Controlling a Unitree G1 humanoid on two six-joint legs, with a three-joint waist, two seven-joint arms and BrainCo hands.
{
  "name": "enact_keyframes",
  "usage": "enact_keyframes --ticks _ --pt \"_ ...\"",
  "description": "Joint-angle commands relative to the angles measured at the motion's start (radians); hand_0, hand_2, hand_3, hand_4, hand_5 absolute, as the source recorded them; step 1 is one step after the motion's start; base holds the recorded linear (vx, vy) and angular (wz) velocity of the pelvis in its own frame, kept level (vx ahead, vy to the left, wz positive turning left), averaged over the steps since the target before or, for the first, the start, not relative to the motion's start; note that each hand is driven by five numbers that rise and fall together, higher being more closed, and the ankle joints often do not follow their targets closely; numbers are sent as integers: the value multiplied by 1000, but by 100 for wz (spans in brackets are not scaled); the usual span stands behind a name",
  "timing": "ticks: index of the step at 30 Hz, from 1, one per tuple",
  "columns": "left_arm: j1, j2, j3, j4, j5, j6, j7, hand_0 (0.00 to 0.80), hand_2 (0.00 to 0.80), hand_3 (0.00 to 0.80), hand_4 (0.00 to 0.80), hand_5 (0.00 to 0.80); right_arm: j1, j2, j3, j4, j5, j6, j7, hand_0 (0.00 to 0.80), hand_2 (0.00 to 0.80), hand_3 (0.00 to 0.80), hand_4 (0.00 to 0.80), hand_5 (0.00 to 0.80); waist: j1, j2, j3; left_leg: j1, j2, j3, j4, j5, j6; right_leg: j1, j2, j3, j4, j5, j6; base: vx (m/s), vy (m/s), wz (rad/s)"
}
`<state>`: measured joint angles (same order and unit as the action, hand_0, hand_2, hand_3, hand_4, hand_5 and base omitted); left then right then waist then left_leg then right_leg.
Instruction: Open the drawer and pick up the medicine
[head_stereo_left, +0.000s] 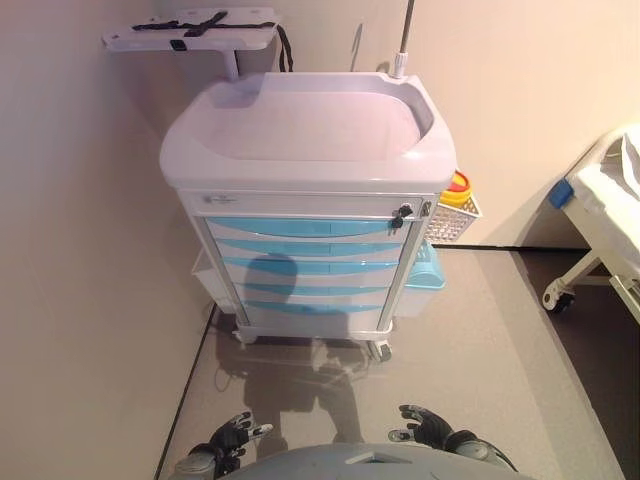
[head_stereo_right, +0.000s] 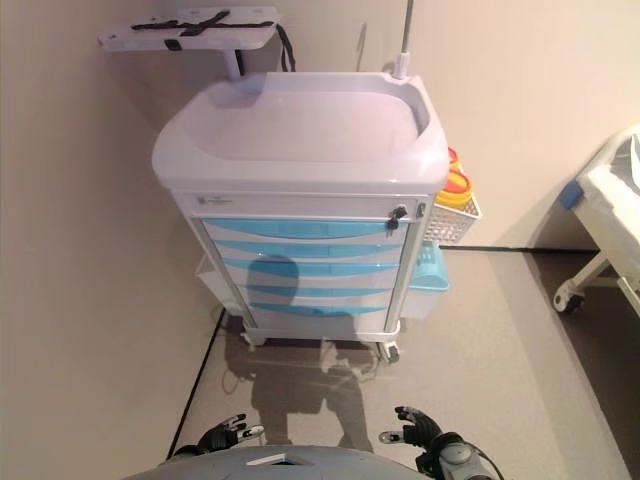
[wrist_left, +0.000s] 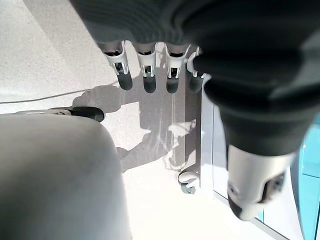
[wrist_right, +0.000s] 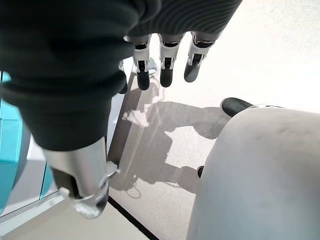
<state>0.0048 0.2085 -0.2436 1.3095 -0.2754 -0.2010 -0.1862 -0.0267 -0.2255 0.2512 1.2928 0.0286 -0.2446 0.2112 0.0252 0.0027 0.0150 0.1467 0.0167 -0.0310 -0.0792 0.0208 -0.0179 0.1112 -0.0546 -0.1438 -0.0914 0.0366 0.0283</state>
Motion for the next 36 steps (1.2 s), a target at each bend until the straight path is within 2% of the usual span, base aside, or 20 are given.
enact_keyframes --ticks 1,11,17,32,36 --pt "-35 -44 9 32 -4 -33 -24 0 0 0 0 0 -27 26 22 43 10 -23 22 0 0 0 0 0 8 -28 13 -24 -51 40 -1 -3 22 5 1 -7 24 26 23 0 0 0" --pt "-29 -52 21 26 -43 -23 -40 0 0 0 0 0 -22 25 13 56 -10 -16 18 0 0 0 0 0 6 -22 14 -22 -52 43 0 -5 22 8 0 -9 23 24 23 0 0 0" --pt "-26 -59 27 41 -6 0 51 0 0 0 0 0 -18 32 12 58 -9 -21 12 0 0 0 0 0 5 -25 14 -19 -51 42 -8 -2 24 10 0 -10 24 24 24 0 0 0" --pt "-24 -61 20 43 12 -3 91 0 0 0 0 0 -12 33 23 49 -9 -43 3 0 0 0 0 0 2 -21 32 -29 -56 47 -2 -2 26 -4 -8 -9 35 22 27 19 9 0" --pt "-36 -62 9 38 -3 -18 107 0 0 0 0 0 -22 29 34 34 3 -48 -8 0 0 0 0 0 0 -23 65 -60 -59 51 14 -3 35 -43 -9 4 56 25 25 9 18 -4"
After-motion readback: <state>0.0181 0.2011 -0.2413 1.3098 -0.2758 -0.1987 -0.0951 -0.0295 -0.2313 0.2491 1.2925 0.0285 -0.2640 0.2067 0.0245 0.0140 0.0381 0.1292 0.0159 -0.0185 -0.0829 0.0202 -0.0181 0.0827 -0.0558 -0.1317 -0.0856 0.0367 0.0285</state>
